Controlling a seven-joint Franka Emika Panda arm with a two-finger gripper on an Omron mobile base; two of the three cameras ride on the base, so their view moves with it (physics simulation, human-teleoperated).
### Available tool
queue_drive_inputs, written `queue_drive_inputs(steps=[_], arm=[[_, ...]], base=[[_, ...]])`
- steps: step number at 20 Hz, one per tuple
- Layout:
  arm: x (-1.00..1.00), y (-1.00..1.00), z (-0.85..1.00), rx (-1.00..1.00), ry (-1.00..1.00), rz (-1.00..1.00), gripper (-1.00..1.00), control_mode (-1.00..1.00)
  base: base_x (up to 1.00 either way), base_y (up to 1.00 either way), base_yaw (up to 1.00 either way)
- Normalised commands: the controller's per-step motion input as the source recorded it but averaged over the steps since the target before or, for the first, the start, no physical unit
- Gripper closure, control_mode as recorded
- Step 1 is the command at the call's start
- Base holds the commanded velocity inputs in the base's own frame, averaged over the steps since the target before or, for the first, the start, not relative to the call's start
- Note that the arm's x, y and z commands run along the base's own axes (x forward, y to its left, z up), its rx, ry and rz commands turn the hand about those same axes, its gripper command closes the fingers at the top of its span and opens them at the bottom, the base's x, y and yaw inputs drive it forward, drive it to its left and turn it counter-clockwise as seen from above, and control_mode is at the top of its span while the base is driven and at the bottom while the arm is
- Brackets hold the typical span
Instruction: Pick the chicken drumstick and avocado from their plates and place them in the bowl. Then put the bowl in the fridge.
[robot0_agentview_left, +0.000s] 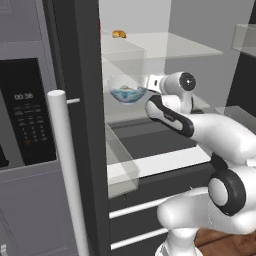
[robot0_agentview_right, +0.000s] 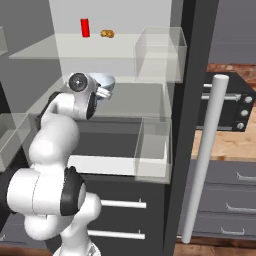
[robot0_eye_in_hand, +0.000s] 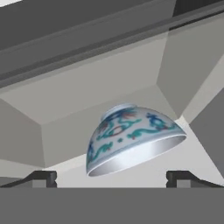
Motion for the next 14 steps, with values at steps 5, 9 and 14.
queue_drive_inputs(steps=[5, 9, 14], arm=[[-0.63, 0.0, 0.45, 0.01, 0.01, 0.0, -1.0, -1.0], [-0.67, 0.0, 0.31, 0.0, 0.03, -0.05, -1.0, -1.0], [-0.75, 0.0, 0.14, 0.0, 0.08, -0.12, -1.0, -1.0]], base=[[0.0, 0.0, 0.0], [0.0, 0.0, 0.0], [0.0, 0.0, 0.0]])
